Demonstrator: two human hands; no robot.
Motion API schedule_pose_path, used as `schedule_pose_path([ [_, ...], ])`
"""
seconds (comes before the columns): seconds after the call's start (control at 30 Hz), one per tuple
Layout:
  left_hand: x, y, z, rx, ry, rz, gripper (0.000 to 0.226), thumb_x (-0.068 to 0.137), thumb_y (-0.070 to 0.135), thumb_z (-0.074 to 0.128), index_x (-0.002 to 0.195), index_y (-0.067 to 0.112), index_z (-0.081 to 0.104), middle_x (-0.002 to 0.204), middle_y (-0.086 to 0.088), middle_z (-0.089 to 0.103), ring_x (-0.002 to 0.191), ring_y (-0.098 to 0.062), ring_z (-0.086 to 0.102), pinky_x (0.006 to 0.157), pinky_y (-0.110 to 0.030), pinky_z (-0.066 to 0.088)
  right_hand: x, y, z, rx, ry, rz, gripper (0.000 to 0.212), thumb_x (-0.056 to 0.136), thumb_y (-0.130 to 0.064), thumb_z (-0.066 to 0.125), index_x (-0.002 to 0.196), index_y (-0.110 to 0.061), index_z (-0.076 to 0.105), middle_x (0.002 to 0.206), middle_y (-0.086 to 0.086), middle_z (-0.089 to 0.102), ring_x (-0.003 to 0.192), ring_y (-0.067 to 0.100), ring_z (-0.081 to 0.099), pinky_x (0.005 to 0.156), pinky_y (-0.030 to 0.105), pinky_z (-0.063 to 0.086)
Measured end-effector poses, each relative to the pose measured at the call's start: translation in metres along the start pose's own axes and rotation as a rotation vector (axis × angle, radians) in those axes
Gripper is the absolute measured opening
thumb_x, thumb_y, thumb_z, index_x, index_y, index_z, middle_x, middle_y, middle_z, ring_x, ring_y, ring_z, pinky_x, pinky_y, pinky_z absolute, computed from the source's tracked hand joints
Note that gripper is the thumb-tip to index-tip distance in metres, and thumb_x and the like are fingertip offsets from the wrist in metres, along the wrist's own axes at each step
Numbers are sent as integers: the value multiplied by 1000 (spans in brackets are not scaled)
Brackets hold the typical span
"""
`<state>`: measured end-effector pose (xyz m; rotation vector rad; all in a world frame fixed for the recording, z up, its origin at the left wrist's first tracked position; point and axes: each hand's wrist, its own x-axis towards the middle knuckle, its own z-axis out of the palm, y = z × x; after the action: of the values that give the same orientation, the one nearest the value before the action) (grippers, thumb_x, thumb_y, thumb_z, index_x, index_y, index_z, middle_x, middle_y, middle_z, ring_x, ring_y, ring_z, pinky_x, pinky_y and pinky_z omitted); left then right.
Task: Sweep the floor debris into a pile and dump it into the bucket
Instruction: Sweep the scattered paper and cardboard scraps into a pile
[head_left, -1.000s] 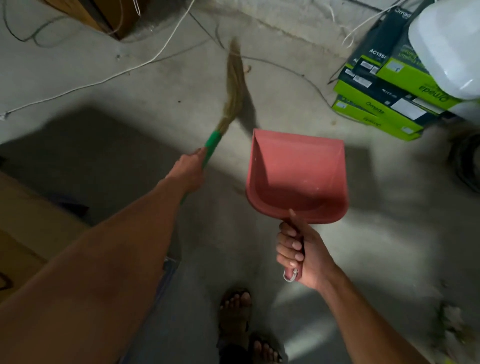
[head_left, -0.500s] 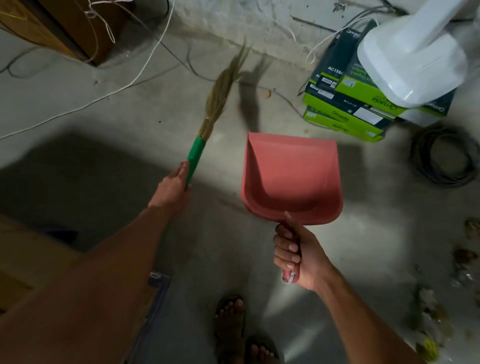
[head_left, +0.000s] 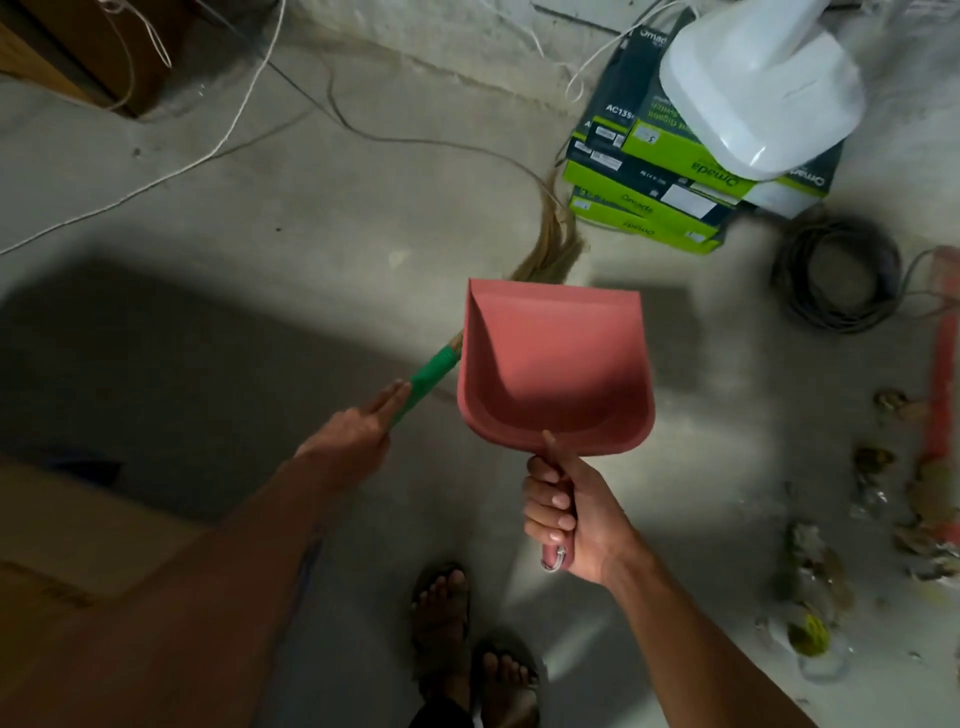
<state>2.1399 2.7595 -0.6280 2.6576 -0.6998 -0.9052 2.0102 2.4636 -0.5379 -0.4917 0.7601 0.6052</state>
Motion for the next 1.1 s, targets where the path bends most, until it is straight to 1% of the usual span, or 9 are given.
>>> schedule_pose_path([
  [0.13,-15,28,-13,-9,64,-119,79,98,19,51,167,21,11,173,-2,15,111,-52,63,100,-52,51,-23,-8,-9,46,-12,-33,45,102,-46,57,69,-21,39,47,-7,27,32,6,24,34,22,17],
  [0.23,2,49,-24,-47,92,-200,80,96,13,54,166,18,16,170,-7,24,122,-51,57,108,-51,47,-38,-10,-20,33,16,-52,46,102,-46,56,68,-21,40,47,-7,26,31,6,25,33,22,17],
  [0.33,25,70,-24,-57,30,-243,76,94,10,51,164,18,23,165,-11,34,130,-47,53,113,-48,44,-50,-3,-36,23,29,-60,47,103,-47,55,68,-21,40,46,-7,27,31,6,25,32,21,19],
  [0.43,28,90,-6,-34,-45,-166,77,91,9,52,163,19,26,162,-14,40,131,-46,53,112,-47,44,-62,10,-57,19,47,-62,47,103,-48,57,68,-21,40,46,-8,28,31,5,25,33,21,19],
  [0.63,-25,115,40,-16,-143,3,76,91,16,48,164,14,25,166,-16,31,138,-44,50,114,-45,44,-93,34,-84,15,71,-55,46,102,-49,59,70,-22,40,47,-8,27,33,5,24,33,21,20],
  [0.77,-58,123,53,-50,-70,11,83,84,27,39,165,18,22,168,-10,29,131,-45,56,107,-49,50,-114,33,-94,13,58,-60,46,101,-50,60,71,-22,40,49,-8,26,33,5,24,36,23,15],
  [0.87,-66,136,47,-57,8,-54,81,89,30,40,166,21,17,169,-8,26,124,-50,58,105,-49,50,-126,24,-100,20,48,-81,46,101,-50,60,70,-22,40,48,-8,26,33,5,25,38,23,13],
  [0.97,-54,149,43,-63,62,-157,77,98,19,51,166,19,15,167,-12,30,122,-51,57,105,-49,48,-133,18,-106,17,50,-107,47,101,-49,60,69,-22,40,48,-8,26,33,6,24,36,23,15],
  [1.1,-29,174,48,-70,-27,-302,70,96,16,53,161,18,28,146,-22,53,122,-47,58,101,-45,49,-139,25,-120,17,57,-121,47,101,-49,59,68,-22,40,48,-8,26,33,6,24,35,22,17],
])
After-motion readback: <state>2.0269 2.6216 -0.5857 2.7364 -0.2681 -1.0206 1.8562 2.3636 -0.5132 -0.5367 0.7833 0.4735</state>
